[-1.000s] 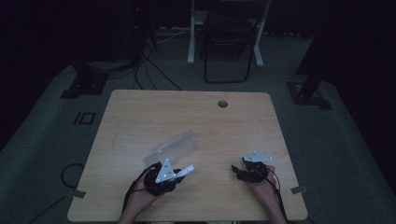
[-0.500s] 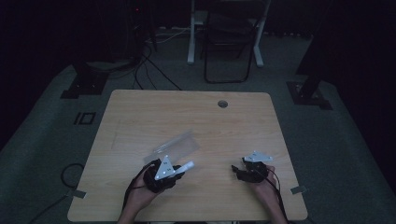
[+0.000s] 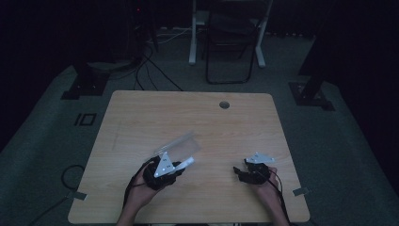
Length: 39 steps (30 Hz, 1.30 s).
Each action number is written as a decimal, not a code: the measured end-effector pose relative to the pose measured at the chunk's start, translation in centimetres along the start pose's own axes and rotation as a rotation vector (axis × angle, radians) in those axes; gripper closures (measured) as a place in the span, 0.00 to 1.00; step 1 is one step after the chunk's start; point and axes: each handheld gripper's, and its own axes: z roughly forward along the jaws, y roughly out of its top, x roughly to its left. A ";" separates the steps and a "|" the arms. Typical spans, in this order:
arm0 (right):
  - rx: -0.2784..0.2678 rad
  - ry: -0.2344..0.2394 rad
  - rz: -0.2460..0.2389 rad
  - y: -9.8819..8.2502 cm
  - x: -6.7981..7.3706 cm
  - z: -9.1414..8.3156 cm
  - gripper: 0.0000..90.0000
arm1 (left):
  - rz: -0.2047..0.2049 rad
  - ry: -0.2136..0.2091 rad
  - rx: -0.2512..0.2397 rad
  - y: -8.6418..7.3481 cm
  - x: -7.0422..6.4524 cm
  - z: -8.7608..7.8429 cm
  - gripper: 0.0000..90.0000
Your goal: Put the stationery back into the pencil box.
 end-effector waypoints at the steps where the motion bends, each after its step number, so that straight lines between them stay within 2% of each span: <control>1: 0.001 0.000 0.001 0.0 0.0 0.0 0.42 | -0.004 0.003 -0.003 0.0 0.1 0.0 0.78; 15: 0.001 0.000 0.001 0.0 0.0 0.0 0.42 | -0.026 0.049 -0.017 0.6 1.2 0.3 0.78; 39: 0.001 0.000 0.000 0.0 0.0 0.0 0.41 | -0.027 0.116 -0.006 1.1 2.3 1.6 0.78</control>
